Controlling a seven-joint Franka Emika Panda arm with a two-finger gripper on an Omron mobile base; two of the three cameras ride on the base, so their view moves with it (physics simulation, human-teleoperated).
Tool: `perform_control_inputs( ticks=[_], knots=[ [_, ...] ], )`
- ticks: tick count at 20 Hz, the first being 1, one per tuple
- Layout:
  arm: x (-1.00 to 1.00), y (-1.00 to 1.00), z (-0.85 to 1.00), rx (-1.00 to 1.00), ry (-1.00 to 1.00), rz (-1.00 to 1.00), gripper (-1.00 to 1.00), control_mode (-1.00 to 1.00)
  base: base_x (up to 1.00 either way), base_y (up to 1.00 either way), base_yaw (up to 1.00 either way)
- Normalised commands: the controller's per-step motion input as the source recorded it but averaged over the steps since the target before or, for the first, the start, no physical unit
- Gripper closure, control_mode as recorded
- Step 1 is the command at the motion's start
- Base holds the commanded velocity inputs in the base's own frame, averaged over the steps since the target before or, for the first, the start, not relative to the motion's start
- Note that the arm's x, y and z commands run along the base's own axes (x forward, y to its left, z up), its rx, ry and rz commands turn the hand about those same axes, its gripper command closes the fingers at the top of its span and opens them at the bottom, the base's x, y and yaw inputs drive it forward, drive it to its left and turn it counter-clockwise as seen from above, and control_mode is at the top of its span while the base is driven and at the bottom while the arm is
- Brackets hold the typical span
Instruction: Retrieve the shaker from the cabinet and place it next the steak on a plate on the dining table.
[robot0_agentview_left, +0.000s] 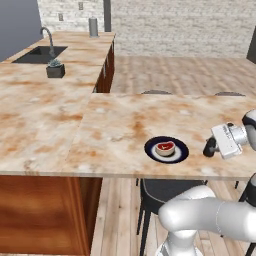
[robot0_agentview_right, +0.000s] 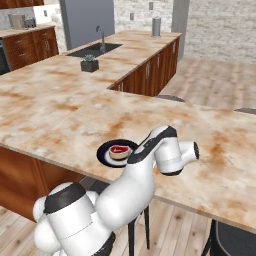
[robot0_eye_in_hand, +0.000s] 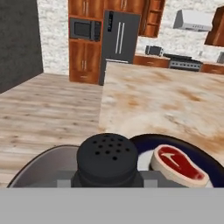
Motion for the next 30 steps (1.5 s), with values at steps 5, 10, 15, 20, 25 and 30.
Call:
perform_control_inputs(
  ticks=[5, 10, 15, 20, 25, 30],
  knots=[
    [0.26, 0.00, -0.25, 0.09, 0.02, 0.00, 1.00, -1.00, 0.00, 0.00, 0.00],
    [0.26, -0.08, -0.14, 0.05, 0.00, 0.00, 1.00, -1.00, 0.00, 0.00, 0.00],
    [0.26, -0.21, -0.13, 0.01, 0.00, 0.01, 1.00, -1.00, 0.00, 0.00, 0.00],
    [0.21, -0.09, -0.16, 0.00, 0.00, 0.01, 1.00, -1.00, 0.00, 0.00, 0.00],
    [0.20, 0.00, -0.15, 0.00, 0.00, 0.00, 1.00, -1.00, 0.00, 0.00, 0.00],
    [0.11, 0.00, -0.14, 0.00, 0.00, 0.00, 1.00, -1.00, 0.00, 0.00, 0.00]
  ],
)
